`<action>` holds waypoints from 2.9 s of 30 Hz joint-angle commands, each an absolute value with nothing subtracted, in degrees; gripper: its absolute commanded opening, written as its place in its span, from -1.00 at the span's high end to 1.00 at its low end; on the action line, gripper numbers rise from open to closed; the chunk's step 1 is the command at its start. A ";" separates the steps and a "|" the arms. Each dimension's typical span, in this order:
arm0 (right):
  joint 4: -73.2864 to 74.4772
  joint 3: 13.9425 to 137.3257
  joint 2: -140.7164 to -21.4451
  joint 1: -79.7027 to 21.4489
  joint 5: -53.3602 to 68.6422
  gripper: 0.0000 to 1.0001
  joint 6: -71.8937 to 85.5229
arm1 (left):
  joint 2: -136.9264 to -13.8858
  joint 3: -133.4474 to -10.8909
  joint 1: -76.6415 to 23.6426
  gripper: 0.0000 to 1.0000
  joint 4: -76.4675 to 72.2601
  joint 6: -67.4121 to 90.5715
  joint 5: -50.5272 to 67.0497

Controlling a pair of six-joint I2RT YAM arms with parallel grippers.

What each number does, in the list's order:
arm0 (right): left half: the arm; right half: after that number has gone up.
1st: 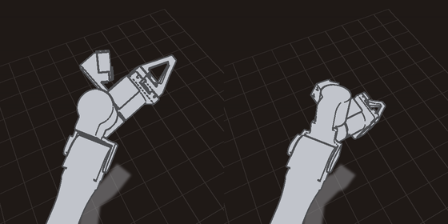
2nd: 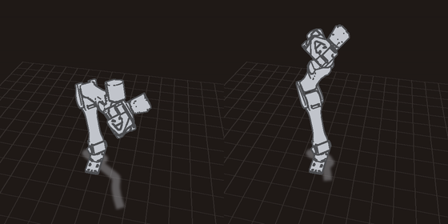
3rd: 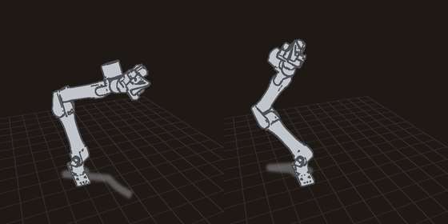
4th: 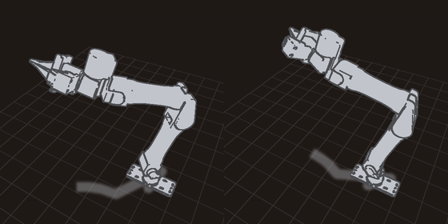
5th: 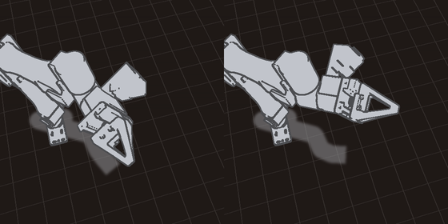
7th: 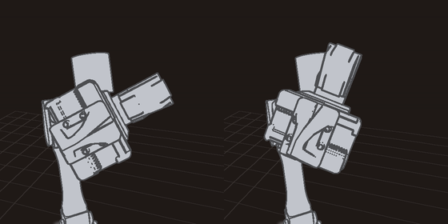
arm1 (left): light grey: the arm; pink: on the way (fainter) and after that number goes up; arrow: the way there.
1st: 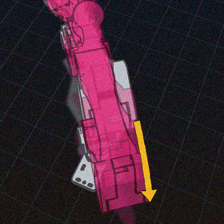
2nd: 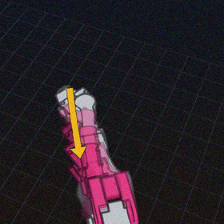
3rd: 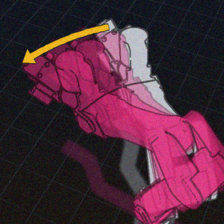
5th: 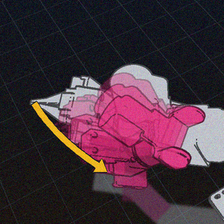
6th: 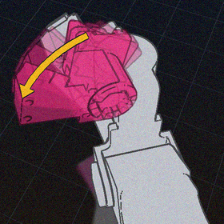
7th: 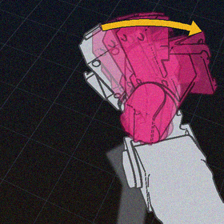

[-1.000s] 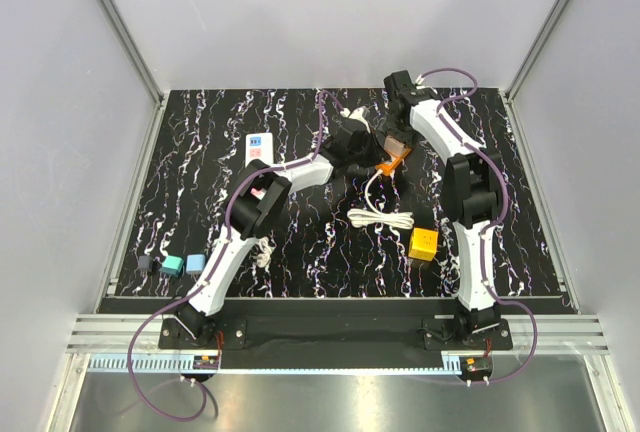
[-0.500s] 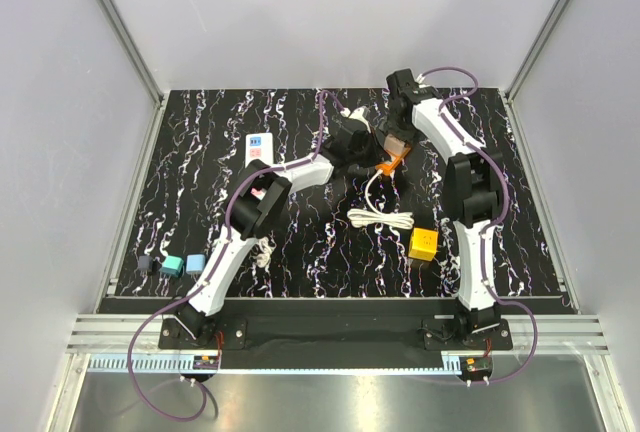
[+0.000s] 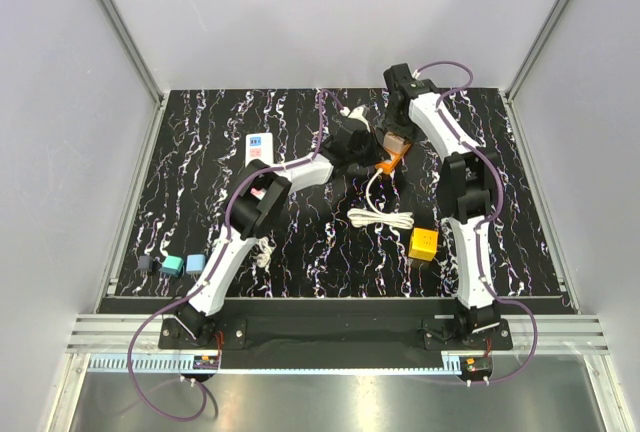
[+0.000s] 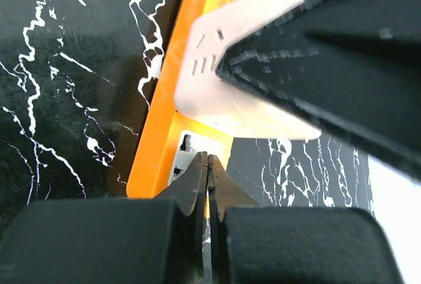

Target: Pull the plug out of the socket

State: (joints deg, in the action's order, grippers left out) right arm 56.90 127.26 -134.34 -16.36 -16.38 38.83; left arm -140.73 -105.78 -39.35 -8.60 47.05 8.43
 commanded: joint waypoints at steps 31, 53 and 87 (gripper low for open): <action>56.61 127.94 -127.19 -15.91 -8.70 1.00 39.81 | -141.77 -106.17 -39.46 1.00 -1.49 45.00 7.12; 49.04 114.17 -115.06 -14.77 -10.02 1.00 38.85 | -144.32 -111.54 -38.67 1.00 3.62 46.76 10.70; 14.70 33.34 -63.28 35.59 39.28 1.00 64.84 | -112.41 -82.79 -35.42 1.00 -11.60 35.16 19.78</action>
State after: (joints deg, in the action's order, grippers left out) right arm 26.61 38.06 -62.98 35.24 27.00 54.52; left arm -114.13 -83.11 -36.25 -7.60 35.00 17.98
